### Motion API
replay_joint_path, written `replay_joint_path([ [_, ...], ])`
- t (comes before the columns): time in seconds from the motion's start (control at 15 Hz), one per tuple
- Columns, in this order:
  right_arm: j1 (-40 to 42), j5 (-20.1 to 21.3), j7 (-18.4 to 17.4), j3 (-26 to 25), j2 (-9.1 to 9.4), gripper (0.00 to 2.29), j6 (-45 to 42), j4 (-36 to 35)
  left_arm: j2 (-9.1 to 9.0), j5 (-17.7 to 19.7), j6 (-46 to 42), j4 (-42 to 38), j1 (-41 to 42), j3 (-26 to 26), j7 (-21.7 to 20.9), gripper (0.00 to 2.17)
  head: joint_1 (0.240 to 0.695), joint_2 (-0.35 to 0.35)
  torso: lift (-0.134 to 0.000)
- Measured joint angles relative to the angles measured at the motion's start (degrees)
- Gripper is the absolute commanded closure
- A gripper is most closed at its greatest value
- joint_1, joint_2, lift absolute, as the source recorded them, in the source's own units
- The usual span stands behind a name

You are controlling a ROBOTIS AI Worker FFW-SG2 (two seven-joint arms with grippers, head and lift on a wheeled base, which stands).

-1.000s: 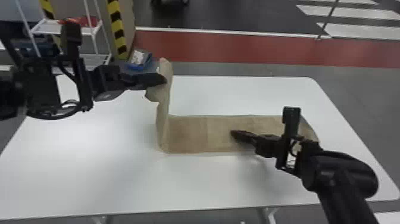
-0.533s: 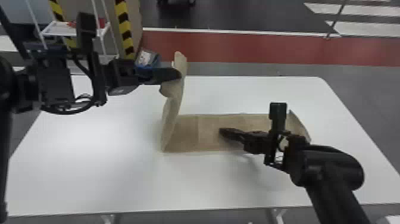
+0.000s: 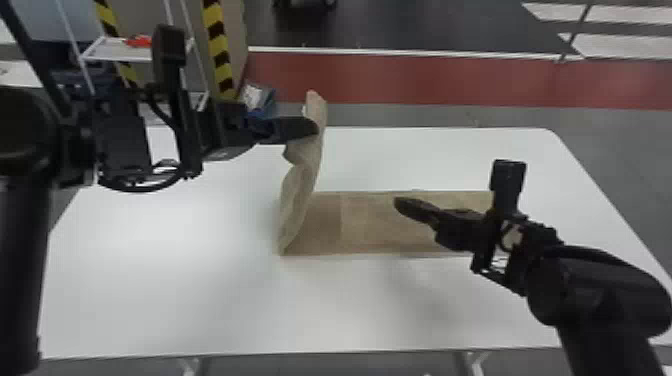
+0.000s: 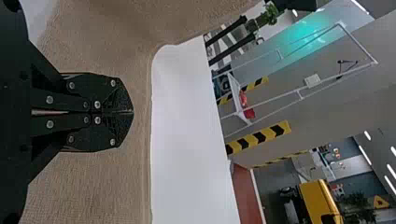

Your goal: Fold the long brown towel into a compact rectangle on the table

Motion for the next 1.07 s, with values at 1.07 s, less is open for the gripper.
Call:
replay_joint_path([
  [1.07, 7.5, -8.2, 0.9, -22.9, -12.21, 0.10, -2.4, 2.1, -11.26, -17.0, -42.1, 12.2, 2.7, -27.5, 5.7, 1.66, 0.650, -0.350, -0.120],
])
